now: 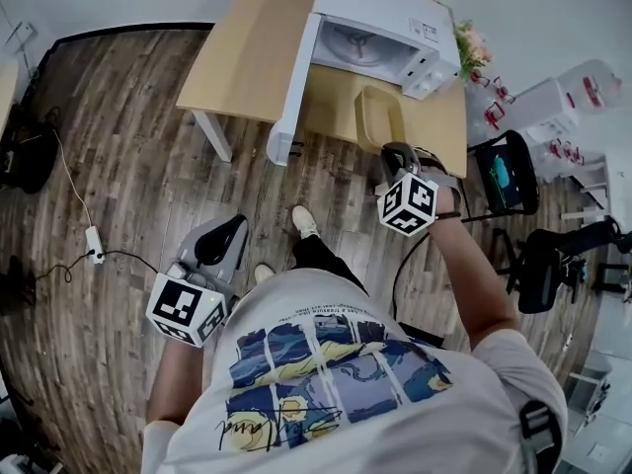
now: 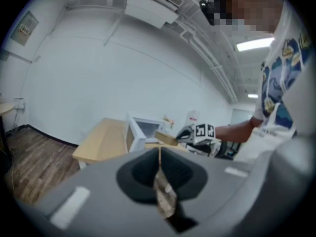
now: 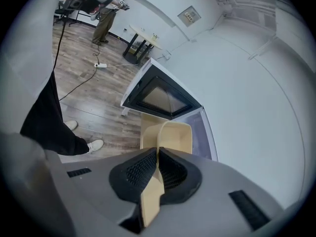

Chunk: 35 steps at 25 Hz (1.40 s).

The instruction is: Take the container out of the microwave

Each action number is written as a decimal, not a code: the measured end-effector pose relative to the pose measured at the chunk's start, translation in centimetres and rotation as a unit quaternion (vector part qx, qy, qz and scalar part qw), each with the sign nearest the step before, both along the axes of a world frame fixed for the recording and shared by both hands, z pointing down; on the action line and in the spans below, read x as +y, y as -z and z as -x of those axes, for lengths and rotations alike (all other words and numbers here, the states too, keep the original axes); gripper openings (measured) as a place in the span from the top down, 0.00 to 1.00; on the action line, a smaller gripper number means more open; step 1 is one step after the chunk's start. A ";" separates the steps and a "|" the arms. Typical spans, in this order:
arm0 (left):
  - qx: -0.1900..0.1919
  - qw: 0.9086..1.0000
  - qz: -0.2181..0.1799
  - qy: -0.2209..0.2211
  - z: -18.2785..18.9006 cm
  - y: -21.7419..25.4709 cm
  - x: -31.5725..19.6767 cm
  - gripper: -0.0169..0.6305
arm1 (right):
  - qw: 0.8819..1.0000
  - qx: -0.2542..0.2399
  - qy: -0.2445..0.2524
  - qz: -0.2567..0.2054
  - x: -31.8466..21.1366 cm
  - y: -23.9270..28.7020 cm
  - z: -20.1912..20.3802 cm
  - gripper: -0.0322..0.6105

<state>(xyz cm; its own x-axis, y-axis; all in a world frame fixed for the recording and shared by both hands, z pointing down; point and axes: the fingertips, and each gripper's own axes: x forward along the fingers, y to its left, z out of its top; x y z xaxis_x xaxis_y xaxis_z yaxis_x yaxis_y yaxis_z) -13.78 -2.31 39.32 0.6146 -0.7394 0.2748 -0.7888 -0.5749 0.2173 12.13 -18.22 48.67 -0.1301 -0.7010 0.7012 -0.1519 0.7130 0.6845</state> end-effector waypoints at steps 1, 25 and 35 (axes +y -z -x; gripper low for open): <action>0.000 1.000 0.000 -0.003 0.0 -0.1 0.3 0.95 | 1.000 -0.003 -0.001 0.000 0.8 0.3 0.1 0.92; -0.004 1.000 0.008 -0.016 2.1 -1.7 5.5 0.95 | 0.999 -0.031 0.000 0.019 10.1 3.7 3.3 0.92; -0.004 1.000 0.009 0.001 3.4 -2.0 6.3 0.95 | 0.999 -0.028 0.005 0.015 10.2 4.2 4.0 0.92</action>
<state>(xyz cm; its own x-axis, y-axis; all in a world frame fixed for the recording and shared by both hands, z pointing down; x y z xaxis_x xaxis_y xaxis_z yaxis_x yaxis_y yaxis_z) -17.14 3.97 41.28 0.6111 -0.7355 0.2926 -0.7916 -0.5698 0.2208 8.13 -8.05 44.48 -0.1767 -0.6777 0.7138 -0.1812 0.7352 0.6531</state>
